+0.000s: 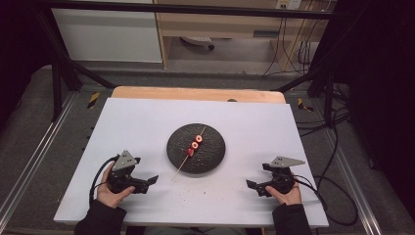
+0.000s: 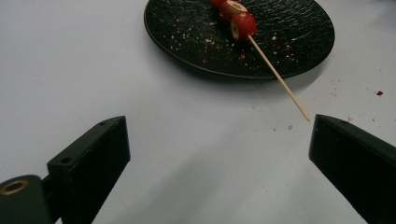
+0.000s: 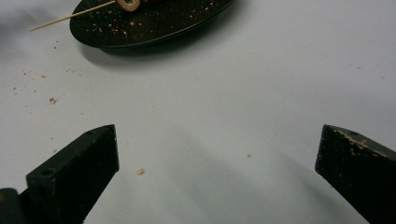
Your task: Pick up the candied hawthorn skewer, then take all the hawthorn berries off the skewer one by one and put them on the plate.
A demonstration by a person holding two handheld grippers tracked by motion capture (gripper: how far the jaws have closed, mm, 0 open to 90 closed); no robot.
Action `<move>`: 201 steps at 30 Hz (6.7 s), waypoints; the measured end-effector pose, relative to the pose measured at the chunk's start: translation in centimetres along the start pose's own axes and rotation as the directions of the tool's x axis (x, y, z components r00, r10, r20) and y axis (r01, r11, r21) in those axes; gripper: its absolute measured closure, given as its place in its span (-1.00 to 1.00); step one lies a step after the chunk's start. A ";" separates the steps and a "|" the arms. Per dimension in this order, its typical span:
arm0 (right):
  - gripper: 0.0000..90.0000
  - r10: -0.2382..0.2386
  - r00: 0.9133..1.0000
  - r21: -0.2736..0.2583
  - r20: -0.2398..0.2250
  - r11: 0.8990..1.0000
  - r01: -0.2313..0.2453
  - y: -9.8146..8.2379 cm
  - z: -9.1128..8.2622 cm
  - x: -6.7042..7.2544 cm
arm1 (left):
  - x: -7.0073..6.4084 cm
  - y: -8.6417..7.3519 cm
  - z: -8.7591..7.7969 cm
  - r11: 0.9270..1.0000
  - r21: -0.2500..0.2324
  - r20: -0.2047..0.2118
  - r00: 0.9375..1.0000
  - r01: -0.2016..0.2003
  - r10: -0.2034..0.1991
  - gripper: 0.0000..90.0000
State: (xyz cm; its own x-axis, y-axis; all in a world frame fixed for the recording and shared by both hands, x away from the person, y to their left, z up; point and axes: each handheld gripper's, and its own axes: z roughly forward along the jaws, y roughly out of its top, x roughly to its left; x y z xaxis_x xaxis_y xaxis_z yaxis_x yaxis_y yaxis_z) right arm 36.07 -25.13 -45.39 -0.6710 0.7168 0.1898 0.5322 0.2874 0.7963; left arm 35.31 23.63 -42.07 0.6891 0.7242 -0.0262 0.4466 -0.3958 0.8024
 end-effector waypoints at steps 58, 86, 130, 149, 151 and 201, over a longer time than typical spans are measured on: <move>-0.98 -0.002 1.000 0.008 0.002 1.000 0.002 0.0 0.0 0.0 | -5.2 6.5 10.4 0.976 0.216 -0.103 0.995 0.026 -0.004 0.60; -0.98 0.002 1.000 0.007 0.001 1.000 -0.002 0.0 0.0 0.0 | -5.1 6.0 8.6 0.993 0.076 -0.077 0.993 0.092 -0.086 0.96; -0.99 0.019 0.999 -0.025 -0.026 0.999 -0.019 0.7 0.5 1.3 | -3.4 -0.8 0.6 0.993 -0.103 0.029 0.998 0.060 -0.058 0.96; -0.98 -0.002 0.997 -0.030 -0.078 1.000 -0.001 3.4 3.6 5.4 | -3.9 -1.2 1.0 0.993 -0.105 0.043 0.998 0.055 -0.051 0.96; -0.98 0.000 0.997 -0.024 -0.075 1.000 -0.002 3.8 4.0 5.9 | -4.0 -1.2 1.0 0.993 -0.107 0.043 0.998 0.052 -0.048 0.96; 0.14 0.215 0.957 -0.096 -0.193 0.967 -0.236 10.5 12.2 10.1 | -5.9 -0.8 1.5 0.992 -0.125 0.069 0.998 0.017 -0.009 0.96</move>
State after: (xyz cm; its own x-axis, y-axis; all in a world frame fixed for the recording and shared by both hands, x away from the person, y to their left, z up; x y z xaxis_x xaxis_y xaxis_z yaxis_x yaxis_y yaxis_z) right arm 41.16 -7.11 -42.13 -0.6276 0.6254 0.4636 0.6236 0.0473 0.7803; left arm 31.74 18.87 -43.49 0.7228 0.6870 -0.0740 0.3835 -0.3097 0.8701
